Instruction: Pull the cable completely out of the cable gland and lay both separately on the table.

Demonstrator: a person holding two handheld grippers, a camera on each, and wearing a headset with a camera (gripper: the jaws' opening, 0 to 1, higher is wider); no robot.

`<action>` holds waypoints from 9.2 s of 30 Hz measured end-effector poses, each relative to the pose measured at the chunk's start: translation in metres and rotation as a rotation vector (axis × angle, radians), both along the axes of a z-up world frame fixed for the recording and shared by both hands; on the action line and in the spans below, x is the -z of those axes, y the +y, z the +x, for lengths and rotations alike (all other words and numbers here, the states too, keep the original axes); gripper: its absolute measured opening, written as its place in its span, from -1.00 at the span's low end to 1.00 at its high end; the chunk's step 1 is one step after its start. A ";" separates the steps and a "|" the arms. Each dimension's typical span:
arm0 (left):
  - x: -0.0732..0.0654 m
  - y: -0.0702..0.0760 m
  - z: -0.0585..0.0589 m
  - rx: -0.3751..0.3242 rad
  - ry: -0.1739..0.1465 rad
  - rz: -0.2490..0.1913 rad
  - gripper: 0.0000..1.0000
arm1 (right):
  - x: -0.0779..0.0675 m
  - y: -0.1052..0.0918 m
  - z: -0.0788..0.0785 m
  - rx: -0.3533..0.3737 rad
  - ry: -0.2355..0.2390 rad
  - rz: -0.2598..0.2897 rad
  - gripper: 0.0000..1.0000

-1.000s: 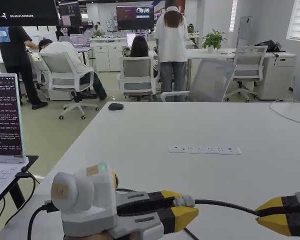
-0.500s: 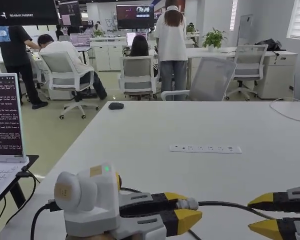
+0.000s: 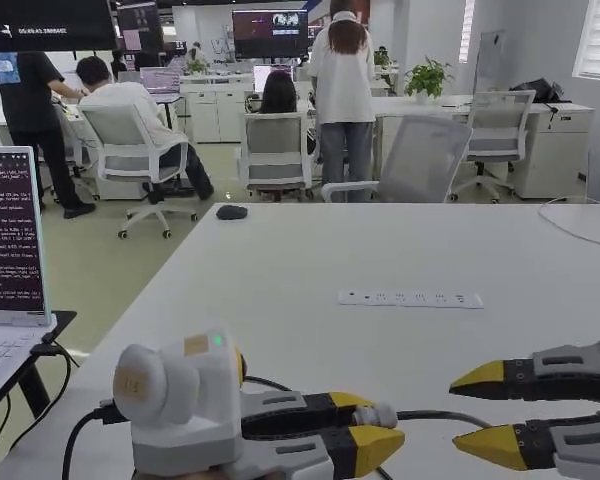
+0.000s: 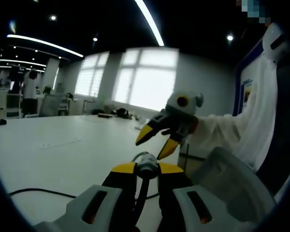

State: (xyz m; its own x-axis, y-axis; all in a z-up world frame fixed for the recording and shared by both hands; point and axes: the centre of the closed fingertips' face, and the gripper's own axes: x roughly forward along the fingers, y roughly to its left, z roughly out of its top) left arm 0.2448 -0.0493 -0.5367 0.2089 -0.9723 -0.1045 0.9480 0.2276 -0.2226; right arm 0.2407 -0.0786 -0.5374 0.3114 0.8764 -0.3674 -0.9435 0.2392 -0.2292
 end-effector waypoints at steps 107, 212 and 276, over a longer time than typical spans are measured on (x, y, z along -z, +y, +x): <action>-0.001 -0.003 -0.007 0.034 0.000 0.006 -0.66 | 0.009 -0.005 -0.001 0.027 0.060 0.013 -0.57; -0.005 0.001 -0.004 0.021 0.035 -0.025 -0.67 | 0.001 0.031 -0.009 -0.116 0.049 0.077 -0.90; -0.010 0.010 0.010 -0.037 0.065 -0.075 -0.67 | 0.084 -0.031 0.021 0.044 0.157 -0.089 -0.94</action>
